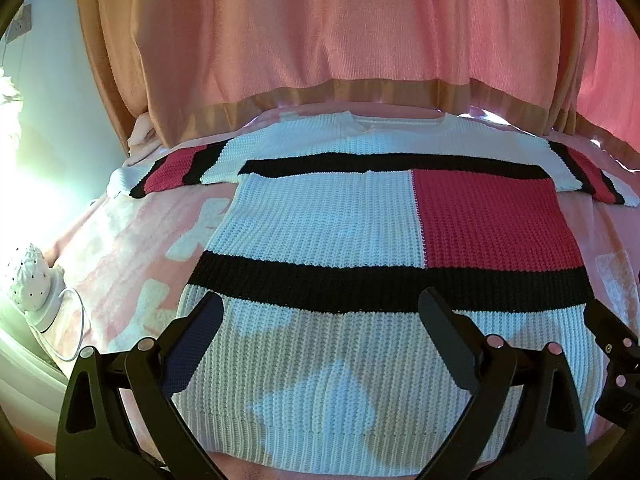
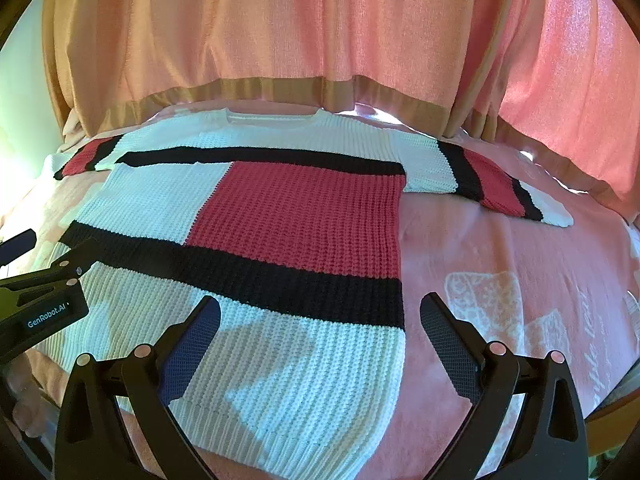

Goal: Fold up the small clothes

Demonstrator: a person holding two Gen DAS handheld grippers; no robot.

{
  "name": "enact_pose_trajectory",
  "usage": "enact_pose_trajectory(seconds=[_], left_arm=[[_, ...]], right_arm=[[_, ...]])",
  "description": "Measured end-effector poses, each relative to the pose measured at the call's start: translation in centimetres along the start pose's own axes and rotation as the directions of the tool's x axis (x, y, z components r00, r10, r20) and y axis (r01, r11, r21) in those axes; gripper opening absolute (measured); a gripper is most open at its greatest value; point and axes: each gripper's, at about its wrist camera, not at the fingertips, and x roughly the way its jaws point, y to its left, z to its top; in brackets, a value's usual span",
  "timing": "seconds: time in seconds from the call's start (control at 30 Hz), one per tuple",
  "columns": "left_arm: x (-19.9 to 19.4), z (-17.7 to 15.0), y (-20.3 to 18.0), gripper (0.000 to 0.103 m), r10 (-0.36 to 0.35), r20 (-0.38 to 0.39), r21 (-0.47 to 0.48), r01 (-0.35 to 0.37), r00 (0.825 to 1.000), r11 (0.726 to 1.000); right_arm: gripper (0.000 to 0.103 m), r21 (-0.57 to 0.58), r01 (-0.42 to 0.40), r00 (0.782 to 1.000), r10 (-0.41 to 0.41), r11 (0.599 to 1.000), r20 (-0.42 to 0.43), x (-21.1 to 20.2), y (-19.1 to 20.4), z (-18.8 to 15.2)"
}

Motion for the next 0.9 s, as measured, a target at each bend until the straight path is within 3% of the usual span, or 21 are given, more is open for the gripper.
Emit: enact_pose_trajectory(seconds=[0.9], left_arm=[[0.13, -0.17, -0.14, 0.096, 0.006, 0.0, 0.006, -0.006, 1.0, 1.0]], right_arm=[[0.098, -0.002, -0.001, 1.0, 0.001, 1.0, 0.0, 0.0, 0.19, -0.08]])
